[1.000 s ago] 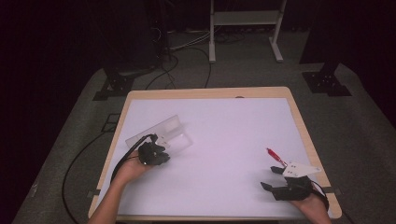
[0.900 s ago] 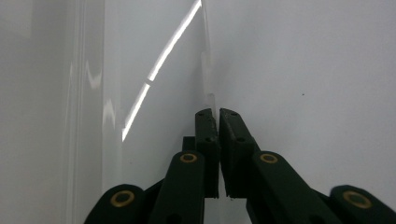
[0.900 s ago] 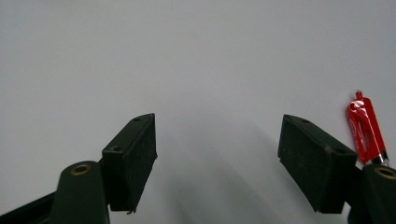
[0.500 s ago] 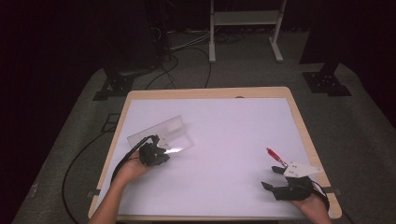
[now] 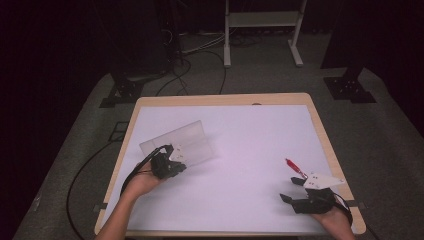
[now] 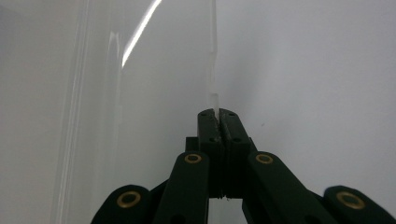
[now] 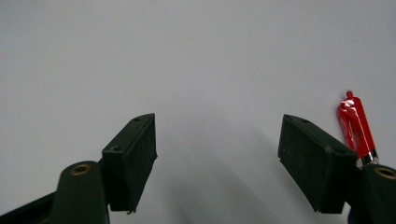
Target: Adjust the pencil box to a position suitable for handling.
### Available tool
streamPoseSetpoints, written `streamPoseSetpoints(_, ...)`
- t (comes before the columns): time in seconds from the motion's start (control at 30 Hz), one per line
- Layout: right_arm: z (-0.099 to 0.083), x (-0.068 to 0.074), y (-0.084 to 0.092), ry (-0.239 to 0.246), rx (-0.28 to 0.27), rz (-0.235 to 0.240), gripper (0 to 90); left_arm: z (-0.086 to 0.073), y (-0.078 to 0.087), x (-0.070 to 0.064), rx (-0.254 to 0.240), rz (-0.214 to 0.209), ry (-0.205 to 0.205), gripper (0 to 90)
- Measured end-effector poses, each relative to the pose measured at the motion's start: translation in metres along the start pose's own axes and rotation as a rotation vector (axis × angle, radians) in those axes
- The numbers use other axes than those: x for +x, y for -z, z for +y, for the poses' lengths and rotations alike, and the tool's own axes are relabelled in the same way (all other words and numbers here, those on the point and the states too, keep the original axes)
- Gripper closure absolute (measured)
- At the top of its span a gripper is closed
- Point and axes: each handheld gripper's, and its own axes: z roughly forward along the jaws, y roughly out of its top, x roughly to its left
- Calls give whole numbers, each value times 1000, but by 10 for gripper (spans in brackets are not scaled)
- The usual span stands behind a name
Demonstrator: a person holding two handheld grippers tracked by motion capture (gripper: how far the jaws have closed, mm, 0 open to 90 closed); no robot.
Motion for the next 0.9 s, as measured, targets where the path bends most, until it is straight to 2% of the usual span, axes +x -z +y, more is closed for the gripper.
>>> streamPoseSetpoints(0.03,0,0,0,0,0,-1,272,0,0,0,0,0,0,892)
streamPoseSetpoints(0.13,0,0,2,-3,2,-5,272,13,0,-5,-23,-6,-30,892)
streamPoseSetpoints(0.27,-1,-2,5,-7,1,-12,272,21,-8,-8,-11,-19,-50,892)
streamPoseSetpoints(0.43,-2,-4,7,-11,-4,-18,272,28,-13,-12,-20,-33,-62,892)
streamPoseSetpoints(0.73,-4,-5,6,-14,2,-20,272,42,-18,-24,-29,-72,-111,892)
streamPoseSetpoints(0.9,-3,-5,6,-12,3,-19,272,48,-19,-29,-39,-79,-120,892)
